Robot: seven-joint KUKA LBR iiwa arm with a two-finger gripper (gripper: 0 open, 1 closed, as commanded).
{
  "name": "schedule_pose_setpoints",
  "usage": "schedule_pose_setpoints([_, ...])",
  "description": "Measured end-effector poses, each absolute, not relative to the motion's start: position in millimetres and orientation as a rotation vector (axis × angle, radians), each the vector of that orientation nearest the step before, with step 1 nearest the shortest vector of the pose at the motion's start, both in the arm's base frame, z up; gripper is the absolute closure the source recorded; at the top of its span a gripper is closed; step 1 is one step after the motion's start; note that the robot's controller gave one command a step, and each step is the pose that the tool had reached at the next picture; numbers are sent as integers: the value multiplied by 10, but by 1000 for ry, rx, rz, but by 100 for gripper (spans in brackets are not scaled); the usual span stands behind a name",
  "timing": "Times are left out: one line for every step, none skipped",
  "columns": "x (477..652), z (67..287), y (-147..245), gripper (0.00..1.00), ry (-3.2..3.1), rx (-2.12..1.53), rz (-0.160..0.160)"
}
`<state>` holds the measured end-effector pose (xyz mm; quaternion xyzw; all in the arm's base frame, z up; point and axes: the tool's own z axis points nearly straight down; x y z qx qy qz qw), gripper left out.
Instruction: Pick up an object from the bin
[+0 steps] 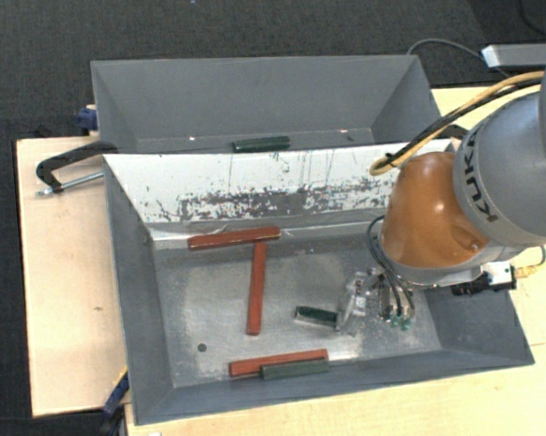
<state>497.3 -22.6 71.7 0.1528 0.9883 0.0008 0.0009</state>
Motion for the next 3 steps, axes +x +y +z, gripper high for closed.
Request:
schedule_pose_setpoints([5002,1286,-209,100,3088,585,1])
schedule_pose_setpoints([4929,1689,322,0,3084,580,3])
schedule_pose_setpoints([4929,1689,320,0,3084,580,2])
